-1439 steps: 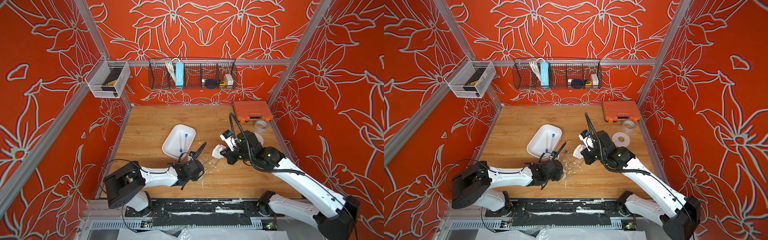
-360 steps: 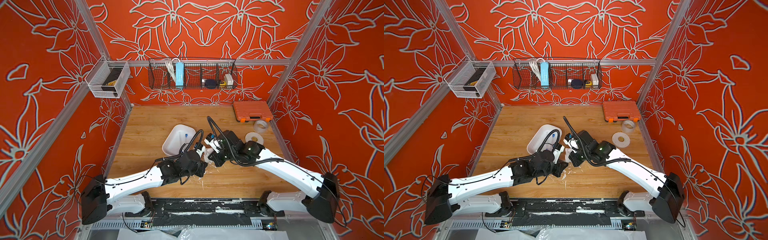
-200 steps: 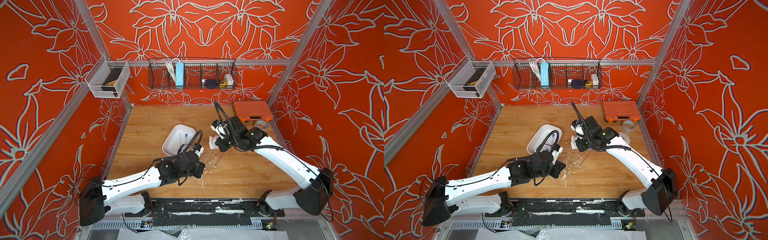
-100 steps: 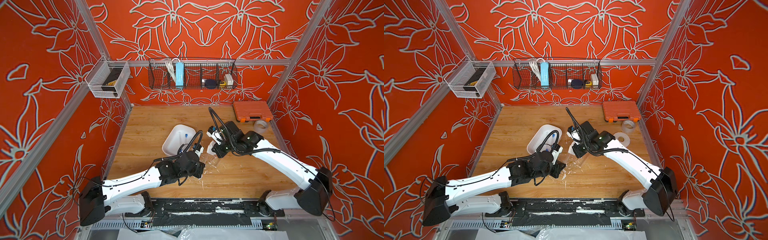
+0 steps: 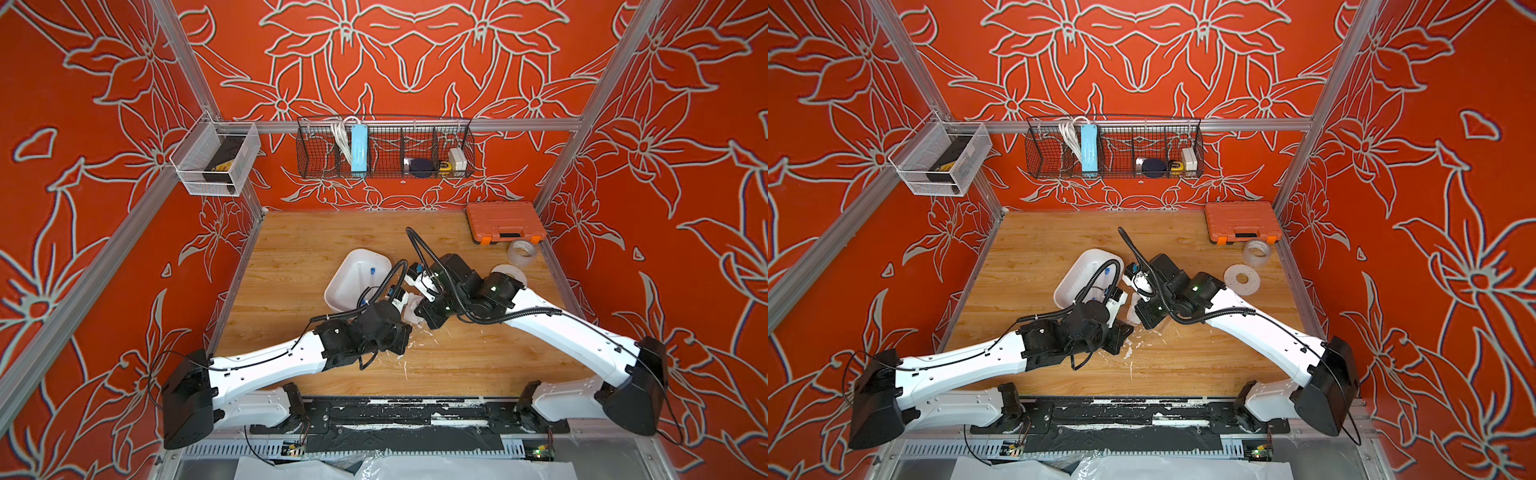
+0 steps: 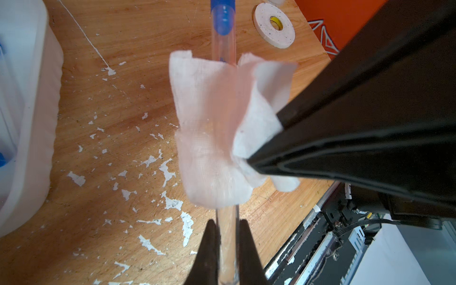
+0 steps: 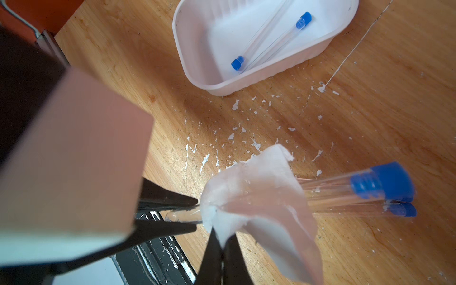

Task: Wipe the exteriors of test tubes
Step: Wipe the dirt from the test tube.

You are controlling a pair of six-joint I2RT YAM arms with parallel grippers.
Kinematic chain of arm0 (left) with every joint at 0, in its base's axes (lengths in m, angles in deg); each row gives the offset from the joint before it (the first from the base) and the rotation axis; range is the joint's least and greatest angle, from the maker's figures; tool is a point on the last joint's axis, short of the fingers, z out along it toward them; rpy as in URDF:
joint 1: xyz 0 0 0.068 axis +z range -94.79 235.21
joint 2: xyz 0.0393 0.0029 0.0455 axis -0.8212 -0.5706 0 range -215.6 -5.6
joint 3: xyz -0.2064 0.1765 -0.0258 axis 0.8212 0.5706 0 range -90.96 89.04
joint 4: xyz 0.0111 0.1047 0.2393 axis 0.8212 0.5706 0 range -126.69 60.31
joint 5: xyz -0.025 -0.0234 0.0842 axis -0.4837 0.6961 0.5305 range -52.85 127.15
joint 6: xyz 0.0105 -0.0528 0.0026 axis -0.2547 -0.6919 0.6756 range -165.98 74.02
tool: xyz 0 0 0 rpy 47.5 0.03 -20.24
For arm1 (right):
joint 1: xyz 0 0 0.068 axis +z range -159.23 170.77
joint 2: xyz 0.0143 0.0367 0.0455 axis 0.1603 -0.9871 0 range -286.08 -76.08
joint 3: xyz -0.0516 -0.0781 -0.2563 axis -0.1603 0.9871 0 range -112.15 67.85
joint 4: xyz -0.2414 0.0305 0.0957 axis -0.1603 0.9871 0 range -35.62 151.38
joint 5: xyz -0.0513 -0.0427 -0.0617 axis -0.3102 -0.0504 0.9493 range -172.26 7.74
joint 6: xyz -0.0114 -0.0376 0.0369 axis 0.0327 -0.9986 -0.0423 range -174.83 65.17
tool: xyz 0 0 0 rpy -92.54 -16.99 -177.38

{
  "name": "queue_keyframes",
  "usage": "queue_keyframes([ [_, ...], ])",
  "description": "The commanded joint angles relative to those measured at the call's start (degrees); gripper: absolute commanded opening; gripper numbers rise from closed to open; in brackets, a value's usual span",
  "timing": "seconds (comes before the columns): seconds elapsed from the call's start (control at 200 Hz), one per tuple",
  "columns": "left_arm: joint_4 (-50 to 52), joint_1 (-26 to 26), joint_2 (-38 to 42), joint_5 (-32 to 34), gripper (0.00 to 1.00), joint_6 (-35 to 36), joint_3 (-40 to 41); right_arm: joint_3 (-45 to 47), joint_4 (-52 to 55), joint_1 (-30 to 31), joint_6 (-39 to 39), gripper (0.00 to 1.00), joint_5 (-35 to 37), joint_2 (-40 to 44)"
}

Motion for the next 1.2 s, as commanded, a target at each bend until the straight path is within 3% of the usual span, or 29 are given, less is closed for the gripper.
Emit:
queue_keyframes([
  [0.0, -0.7, 0.1, 0.0, 0.3, 0.07, 0.1, -1.5, -0.5, 0.0, -0.1, -0.4, 0.0, 2.1, -0.7],
  [0.571, 0.3, 0.1, 1.8, 0.8, 0.08, -0.1, -0.8, -8.9, 4.4, -9.7, -7.9, 0.0, 1.3, -5.6],
  [0.831, 0.0, 0.1, 1.8, 1.5, 0.07, -0.6, -0.6, -7.9, 3.9, -8.9, -6.0, 0.0, -1.6, -4.9],
  [1.196, -4.7, 1.5, 2.0, -0.8, 0.07, -3.3, 0.9, 2.8, -5.5, -3.4, 1.8, 0.0, -6.8, 5.1],
])
